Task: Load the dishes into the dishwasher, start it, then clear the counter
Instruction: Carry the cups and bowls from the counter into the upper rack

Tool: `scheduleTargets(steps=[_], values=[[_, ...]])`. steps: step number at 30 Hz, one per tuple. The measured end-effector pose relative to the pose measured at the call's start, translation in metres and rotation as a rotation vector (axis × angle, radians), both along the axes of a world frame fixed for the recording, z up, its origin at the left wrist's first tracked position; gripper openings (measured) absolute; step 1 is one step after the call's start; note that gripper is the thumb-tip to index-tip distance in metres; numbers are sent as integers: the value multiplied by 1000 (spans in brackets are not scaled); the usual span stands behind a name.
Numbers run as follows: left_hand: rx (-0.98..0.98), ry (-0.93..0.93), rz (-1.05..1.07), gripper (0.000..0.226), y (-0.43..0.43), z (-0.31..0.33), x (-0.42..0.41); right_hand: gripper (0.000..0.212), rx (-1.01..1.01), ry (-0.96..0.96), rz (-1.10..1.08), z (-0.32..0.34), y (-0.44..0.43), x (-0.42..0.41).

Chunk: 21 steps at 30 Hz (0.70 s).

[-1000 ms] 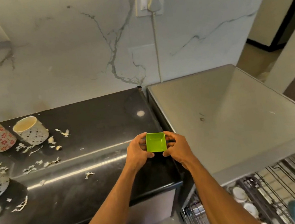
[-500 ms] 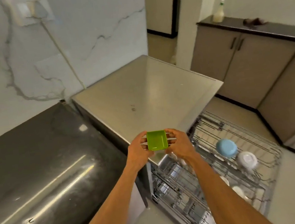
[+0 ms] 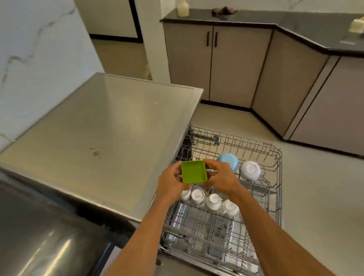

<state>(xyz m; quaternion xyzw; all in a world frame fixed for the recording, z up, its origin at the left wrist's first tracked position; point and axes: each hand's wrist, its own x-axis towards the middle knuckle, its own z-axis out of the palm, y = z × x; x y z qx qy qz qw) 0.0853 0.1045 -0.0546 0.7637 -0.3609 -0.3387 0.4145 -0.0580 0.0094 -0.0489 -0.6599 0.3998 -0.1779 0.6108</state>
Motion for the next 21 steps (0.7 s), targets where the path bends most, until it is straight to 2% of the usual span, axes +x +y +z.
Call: scheduleTargets(steps=[7,13,16,21], values=[[55,31,-107,58,-72,-15,-3,61,81,35,41,-20,-73,-10],[121,188,-136,57,-127,-40,-1,62,210,26,3,-50,-117,-17],[161,249,-127,56,-144,-52,2,54,253,14,-33,-67,-128,-16],[215,305,-143,40,-173,-79,14,34,294,-11,-107,-94,-142,-3]])
